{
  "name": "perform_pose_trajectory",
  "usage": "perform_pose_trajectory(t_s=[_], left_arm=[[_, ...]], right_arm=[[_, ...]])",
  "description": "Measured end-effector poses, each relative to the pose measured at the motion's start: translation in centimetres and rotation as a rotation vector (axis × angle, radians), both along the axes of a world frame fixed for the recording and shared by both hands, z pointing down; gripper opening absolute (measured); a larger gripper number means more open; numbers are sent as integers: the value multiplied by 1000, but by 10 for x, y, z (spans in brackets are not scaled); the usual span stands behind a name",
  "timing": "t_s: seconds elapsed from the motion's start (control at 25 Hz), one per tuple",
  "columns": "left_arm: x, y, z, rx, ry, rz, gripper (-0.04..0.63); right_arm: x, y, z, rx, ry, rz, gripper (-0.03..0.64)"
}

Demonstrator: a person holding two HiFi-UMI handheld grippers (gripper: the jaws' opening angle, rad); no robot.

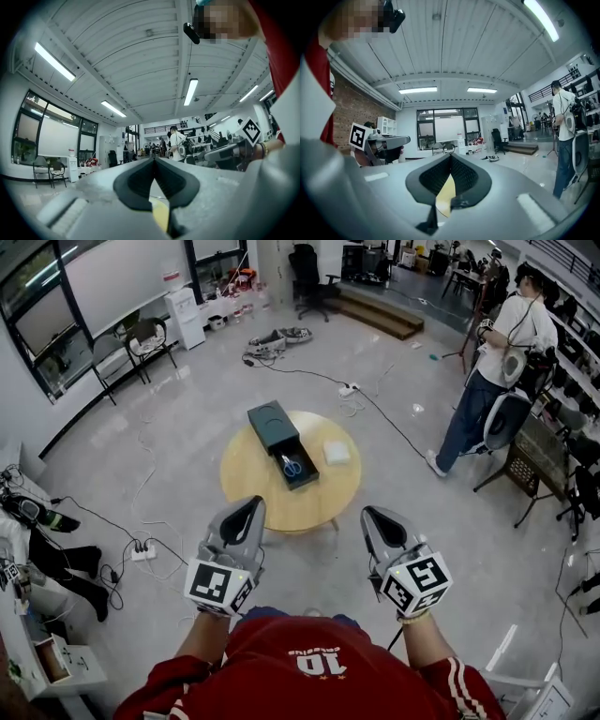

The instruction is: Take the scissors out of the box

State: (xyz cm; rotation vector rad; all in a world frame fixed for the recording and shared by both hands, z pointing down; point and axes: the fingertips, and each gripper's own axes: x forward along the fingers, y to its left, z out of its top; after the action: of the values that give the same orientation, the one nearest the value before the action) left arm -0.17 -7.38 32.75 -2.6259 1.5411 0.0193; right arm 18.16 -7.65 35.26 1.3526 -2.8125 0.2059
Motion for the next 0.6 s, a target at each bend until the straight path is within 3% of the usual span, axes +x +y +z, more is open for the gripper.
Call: perform_pose_trajectory(t_s=[0.44, 0.6], left_arm=[[2, -30, 3, -12, -52, -6, 3], [-4, -46, 5, -24, -32, 7, 3]], right_arm=[[3, -31, 26, -58, -38, 2, 0], [-8, -46, 26, -77, -31, 4, 0]])
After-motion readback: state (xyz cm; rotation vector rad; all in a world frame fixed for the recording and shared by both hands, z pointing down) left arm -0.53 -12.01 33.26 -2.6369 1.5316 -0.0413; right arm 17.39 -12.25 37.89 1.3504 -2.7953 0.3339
